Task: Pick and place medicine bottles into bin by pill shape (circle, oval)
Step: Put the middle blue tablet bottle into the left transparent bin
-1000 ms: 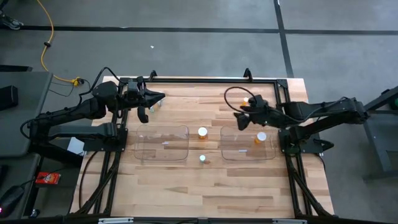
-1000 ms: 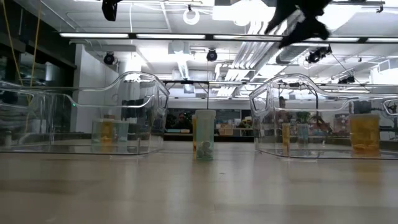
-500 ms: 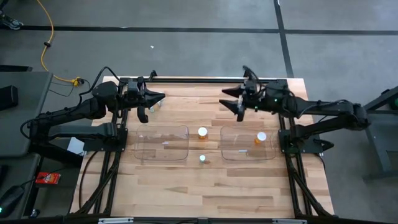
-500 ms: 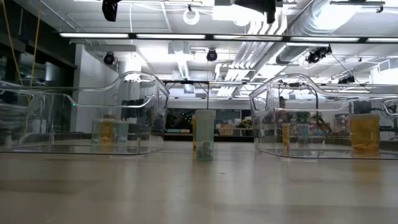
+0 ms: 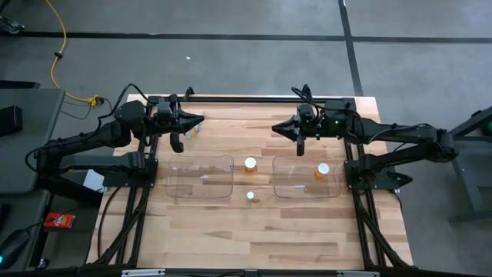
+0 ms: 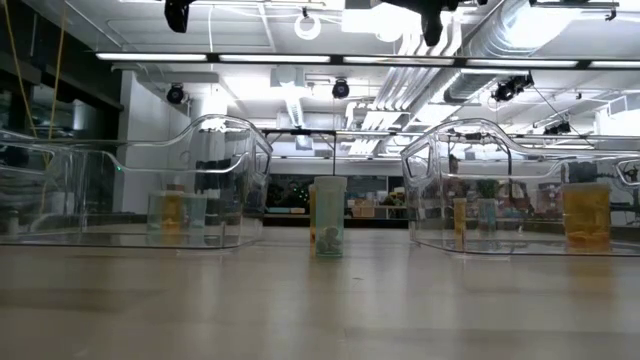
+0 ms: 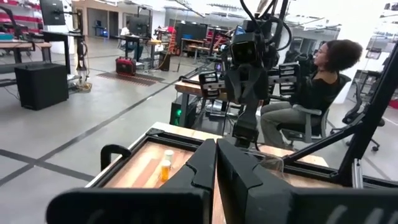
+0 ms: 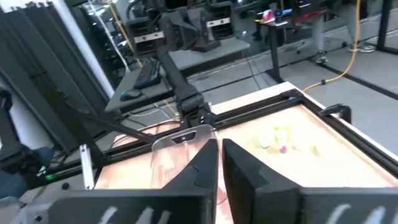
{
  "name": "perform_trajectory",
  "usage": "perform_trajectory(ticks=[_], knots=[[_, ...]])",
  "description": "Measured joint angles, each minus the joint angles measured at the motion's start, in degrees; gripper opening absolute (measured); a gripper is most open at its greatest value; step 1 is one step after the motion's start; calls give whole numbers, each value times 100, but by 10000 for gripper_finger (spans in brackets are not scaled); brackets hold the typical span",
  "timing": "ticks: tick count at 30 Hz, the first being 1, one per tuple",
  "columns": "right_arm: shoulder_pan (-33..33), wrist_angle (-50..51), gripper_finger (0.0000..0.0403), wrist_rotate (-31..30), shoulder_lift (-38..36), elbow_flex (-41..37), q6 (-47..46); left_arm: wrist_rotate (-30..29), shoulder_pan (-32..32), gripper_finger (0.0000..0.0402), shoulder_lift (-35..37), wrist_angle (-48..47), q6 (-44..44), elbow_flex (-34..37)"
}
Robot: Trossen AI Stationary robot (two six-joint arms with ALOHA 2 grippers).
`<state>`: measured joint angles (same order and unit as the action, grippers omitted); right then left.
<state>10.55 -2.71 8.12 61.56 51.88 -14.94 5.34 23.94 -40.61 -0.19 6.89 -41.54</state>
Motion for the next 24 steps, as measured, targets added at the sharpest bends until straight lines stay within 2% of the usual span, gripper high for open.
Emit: perform_trajectory(ticks=[4,7,14,19,24], knots=[[0,-1,18,76,-1,0,2,-106,0,7,1,-144,-3,0],[0,-1,4,74,-2,0,2,-469,0,30,1,-602,38,0],[0,16,3,-33,-2,0,-63,-1670,241,145,-15,-1822,390,-61],[0,83,3,-171,-2,0,-149,-2024,619,226,-232,-2955,827,-168],[0,135,1,-177,-2,0,-151,-2314,1056,274,-847,-4068,1596,-168]])
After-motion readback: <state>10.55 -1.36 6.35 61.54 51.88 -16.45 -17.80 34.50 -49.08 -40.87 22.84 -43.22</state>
